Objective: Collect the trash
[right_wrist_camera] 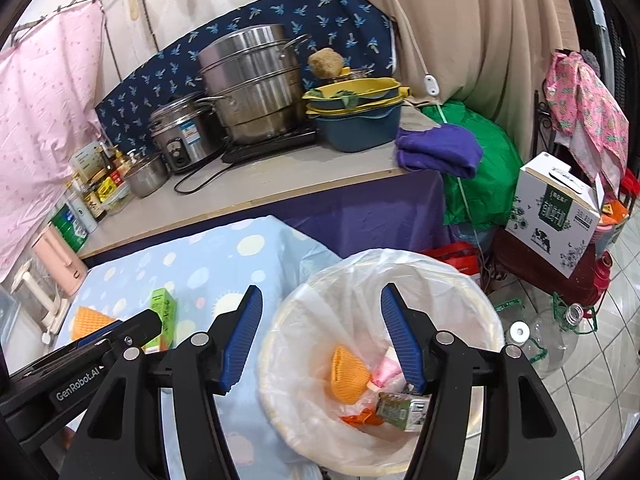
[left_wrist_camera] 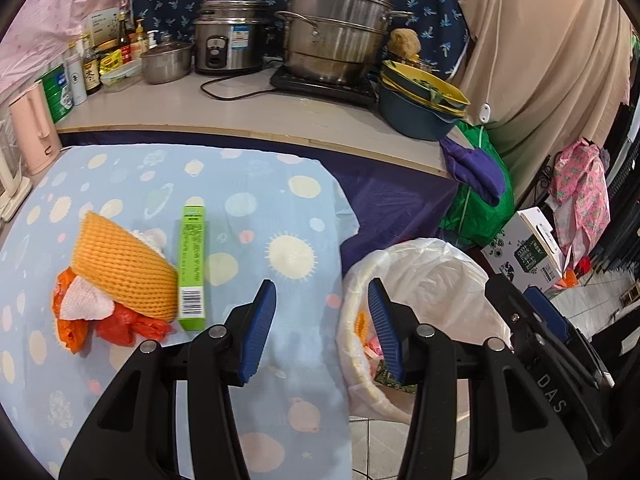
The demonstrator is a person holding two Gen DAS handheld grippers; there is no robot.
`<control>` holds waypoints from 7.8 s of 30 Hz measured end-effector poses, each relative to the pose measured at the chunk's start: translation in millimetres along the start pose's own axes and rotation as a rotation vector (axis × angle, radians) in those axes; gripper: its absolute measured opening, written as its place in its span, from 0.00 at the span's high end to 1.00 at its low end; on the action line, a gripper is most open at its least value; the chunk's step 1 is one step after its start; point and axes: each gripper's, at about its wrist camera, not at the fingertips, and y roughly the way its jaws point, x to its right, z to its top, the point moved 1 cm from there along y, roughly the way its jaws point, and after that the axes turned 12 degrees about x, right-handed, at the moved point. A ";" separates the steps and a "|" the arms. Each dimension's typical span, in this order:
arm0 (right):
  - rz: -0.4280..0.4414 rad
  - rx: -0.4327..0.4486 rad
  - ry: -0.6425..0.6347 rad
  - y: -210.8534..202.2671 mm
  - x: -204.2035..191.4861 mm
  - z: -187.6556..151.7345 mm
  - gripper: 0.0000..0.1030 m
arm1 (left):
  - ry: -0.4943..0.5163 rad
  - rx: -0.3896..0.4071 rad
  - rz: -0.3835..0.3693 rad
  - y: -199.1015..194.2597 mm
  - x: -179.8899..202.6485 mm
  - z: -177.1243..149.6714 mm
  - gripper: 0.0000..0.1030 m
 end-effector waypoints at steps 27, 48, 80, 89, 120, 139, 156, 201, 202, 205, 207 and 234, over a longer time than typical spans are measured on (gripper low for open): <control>0.172 -0.147 -0.133 31.2 -136.5 -66.8 0.42 | -0.156 0.015 0.258 -33.7 -174.3 -26.4 0.56; 0.200 -0.238 -0.185 85.5 -189.0 -107.1 0.37 | -0.256 -0.055 0.338 -20.4 -253.0 -59.6 0.47; 0.226 -0.305 -0.167 113.0 -186.7 -124.7 0.74 | -0.296 -0.088 0.207 21.3 -242.4 -42.8 0.66; 0.242 -0.263 -0.132 93.7 -176.2 -108.8 0.74 | -0.263 -0.067 0.176 8.5 -230.2 -34.5 0.88; 0.294 -0.108 -0.046 10.0 -137.2 -64.1 0.74 | -0.187 -0.089 0.227 -37.4 -236.4 -87.2 0.34; 0.310 -0.066 -0.040 -10.6 -136.5 -51.3 0.74 | -0.144 -0.108 0.205 -29.7 -233.3 -101.5 0.68; 0.318 -0.061 -0.035 -18.2 -135.4 -50.4 0.74 | -0.156 -0.149 0.186 -70.2 -240.2 -124.0 0.57; 0.242 0.053 0.040 -69.8 -57.3 -24.3 0.74 | -0.036 0.097 -0.057 -76.6 -84.7 4.9 0.75; 0.234 0.055 0.044 -70.5 -52.5 -23.9 0.74 | -0.027 0.095 -0.068 -73.7 -76.2 5.4 0.75; 0.207 0.059 0.063 -72.1 -34.8 -24.4 0.74 | -0.001 0.079 -0.096 -62.0 -49.6 4.8 0.75; 0.186 0.060 0.075 -72.8 -22.0 -25.5 0.74 | 0.012 0.064 -0.112 -54.4 -34.8 2.2 0.75; 0.003 -0.028 0.186 -44.6 74.8 -62.2 0.74 | 0.130 -0.069 -0.193 13.5 74.9 -42.8 0.75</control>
